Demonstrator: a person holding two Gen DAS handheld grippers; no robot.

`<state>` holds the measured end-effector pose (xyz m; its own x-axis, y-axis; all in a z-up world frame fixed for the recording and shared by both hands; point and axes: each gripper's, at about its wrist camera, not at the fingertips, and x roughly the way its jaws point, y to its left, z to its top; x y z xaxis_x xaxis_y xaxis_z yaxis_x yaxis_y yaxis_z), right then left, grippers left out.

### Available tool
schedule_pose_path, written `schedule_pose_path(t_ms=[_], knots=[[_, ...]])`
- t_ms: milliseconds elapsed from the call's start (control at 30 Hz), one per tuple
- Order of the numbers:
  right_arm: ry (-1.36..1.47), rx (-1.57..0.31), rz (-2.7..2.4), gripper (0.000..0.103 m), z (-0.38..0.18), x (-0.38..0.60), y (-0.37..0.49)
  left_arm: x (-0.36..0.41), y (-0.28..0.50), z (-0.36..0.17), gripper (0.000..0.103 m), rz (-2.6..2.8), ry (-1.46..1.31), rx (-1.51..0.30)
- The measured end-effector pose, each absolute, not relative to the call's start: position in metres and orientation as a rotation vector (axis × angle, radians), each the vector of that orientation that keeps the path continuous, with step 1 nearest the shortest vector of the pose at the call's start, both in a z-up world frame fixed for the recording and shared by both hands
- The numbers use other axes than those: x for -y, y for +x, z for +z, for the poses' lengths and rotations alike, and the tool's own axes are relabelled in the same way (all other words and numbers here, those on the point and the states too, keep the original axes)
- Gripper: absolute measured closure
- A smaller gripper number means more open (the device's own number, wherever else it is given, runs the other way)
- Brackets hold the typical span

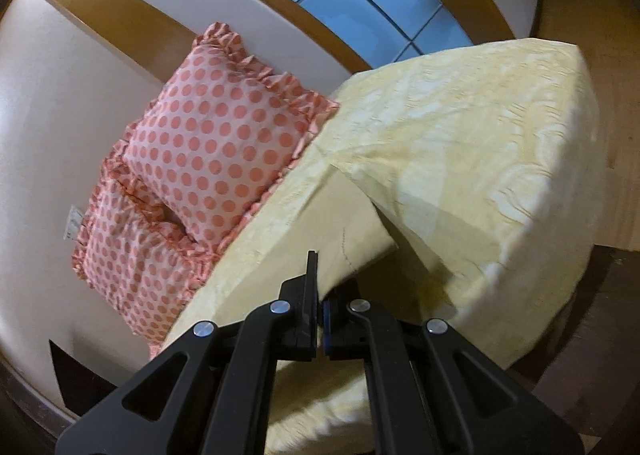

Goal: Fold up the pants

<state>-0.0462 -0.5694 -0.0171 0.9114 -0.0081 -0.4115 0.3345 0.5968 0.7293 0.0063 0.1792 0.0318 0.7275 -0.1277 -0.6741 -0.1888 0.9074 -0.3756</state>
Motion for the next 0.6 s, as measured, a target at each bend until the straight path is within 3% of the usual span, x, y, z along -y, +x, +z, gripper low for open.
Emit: schedule_pose_path(t_ms=[100, 200, 267, 333, 600], knots=[[0.905, -0.404, -0.255, 0.095, -0.018, 0.566, -0.059, -0.178, 0.0, 0.023, 0.086, 0.056, -0.421, -0.771], [0.867, -0.374, -0.307, 0.067, -0.014, 0.562, -0.068, -0.179, -0.01, 0.023, 0.067, 0.067, -0.411, -0.741], [0.842, -0.383, -0.331, 0.066, -0.015, 0.56, -0.066, -0.182, -0.016, 0.025, 0.053, 0.069, -0.425, -0.726], [0.839, -0.397, -0.347, 0.066, -0.021, 0.558, -0.061, -0.185, -0.02, 0.027, 0.047, 0.067, -0.436, -0.718], [0.683, -0.383, -0.321, 0.066, -0.027, 0.515, -0.046, -0.191, -0.033, 0.023, 0.035, 0.103, -0.441, -0.708]])
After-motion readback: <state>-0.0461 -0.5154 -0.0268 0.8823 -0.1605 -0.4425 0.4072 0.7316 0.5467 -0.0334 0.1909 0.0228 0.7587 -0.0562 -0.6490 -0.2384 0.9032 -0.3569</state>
